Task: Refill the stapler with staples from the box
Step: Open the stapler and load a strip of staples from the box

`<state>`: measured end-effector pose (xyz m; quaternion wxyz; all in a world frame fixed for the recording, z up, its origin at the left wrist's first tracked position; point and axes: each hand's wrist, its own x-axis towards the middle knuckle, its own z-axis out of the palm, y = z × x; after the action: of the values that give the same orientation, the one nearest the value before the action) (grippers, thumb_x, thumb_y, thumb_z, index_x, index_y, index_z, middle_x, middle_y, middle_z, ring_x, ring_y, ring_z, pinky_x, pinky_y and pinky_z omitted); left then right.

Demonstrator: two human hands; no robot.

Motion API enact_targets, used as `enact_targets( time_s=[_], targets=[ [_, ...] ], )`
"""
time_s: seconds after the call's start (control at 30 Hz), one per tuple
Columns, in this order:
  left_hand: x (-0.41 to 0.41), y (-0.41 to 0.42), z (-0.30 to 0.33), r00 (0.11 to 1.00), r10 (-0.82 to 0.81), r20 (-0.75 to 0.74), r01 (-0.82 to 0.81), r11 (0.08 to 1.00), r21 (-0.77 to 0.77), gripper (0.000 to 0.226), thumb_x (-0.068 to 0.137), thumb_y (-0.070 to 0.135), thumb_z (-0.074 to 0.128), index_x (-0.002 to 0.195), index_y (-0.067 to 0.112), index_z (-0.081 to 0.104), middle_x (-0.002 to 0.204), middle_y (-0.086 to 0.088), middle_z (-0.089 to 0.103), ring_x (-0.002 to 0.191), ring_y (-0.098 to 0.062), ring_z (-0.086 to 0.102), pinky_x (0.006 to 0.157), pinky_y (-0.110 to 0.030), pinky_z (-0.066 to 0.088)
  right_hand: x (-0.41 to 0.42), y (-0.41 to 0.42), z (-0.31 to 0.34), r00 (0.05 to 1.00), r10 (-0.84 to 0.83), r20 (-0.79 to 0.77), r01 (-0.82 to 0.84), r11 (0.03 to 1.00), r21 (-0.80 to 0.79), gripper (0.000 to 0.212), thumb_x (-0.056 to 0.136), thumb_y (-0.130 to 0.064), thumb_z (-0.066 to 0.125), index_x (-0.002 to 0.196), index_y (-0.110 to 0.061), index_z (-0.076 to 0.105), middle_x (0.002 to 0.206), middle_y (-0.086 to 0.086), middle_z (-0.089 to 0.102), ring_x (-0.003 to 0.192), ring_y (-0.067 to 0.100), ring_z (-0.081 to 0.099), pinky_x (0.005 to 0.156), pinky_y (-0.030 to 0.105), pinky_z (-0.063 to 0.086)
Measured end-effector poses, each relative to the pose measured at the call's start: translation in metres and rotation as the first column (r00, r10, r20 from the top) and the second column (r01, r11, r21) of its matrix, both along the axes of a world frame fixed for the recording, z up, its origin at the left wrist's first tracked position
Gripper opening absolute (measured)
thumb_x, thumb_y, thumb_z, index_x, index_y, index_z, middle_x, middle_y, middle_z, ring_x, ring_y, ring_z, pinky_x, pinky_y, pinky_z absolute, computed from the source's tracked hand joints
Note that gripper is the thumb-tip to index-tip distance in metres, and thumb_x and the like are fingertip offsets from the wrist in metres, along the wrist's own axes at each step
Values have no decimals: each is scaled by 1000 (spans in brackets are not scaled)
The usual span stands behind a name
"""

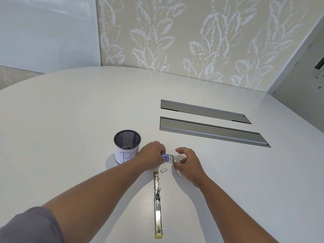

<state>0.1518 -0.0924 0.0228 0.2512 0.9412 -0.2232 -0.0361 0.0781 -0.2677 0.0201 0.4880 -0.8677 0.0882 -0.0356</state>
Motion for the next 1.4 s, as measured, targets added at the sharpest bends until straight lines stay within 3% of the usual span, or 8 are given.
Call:
enact_targets(
  time_s=[0.1,0.33,0.43,0.57,0.9,1.03,1.2,1.4],
  targets=[
    [1,0,0,1000,2,-10,-2,1000,-2,29,84,32,76,111,23,69,111,3,60,91,-16,51,76,-28,39,8,2,1,998,30,-54,-37,991,-129,42,82,-8,73,120,-23,65,118,-5,62,74,12,61,64,23,48],
    [0,1,-1,1000,-5,-2,5,1000,2,28,84,33,75,110,23,68,110,3,59,89,-15,49,75,-28,37,13,1,4,996,92,-9,-90,957,-276,26,84,-5,68,104,-22,70,87,-15,66,59,-4,55,54,7,38],
    [1,0,0,1000,-5,-9,5,1000,6,27,84,32,75,109,24,68,110,4,59,91,-16,50,75,-28,36,14,-2,9,989,147,8,-136,932,-337,21,86,-6,70,102,-19,74,83,-15,65,70,-4,57,60,4,39],
    [0,1,0,1000,-16,-6,16,1000,12,26,83,30,74,108,23,68,109,3,58,95,-18,53,75,-28,36,16,-2,10,983,185,9,-169,915,-367,19,85,-4,68,95,-16,79,83,-7,69,72,6,60,64,14,44],
    [-2,2,3,1000,-9,-22,9,1000,-1,26,82,32,73,106,24,70,107,5,60,99,-19,57,77,-29,40,15,0,0,976,207,67,-175,932,-318,20,81,3,62,77,-12,76,83,6,75,81,27,67,72,37,54],
    [-3,3,4,1000,0,-29,0,1000,-8,26,80,33,74,105,25,71,106,6,61,98,-19,58,79,-30,45,17,7,-3,977,205,65,-175,932,-317,19,84,1,63,79,-10,77,81,9,73,75,26,62,68,36,50],
    [-3,3,5,1000,-2,-21,2,1000,-2,25,80,34,75,104,27,73,106,6,63,99,-19,59,81,-32,49,18,14,-6,994,88,70,-74,980,-187,14,82,-3,74,88,-15,77,86,-3,76,78,11,69,68,11,48],
    [-5,0,7,1000,8,-8,-8,999,34,26,83,33,74,107,25,74,107,3,65,101,-21,60,78,-31,48,9,18,-15,994,-95,59,92,994,53,24,79,-10,77,94,-27,69,89,-7,76,71,-2,69,65,19,50]
  ],
)
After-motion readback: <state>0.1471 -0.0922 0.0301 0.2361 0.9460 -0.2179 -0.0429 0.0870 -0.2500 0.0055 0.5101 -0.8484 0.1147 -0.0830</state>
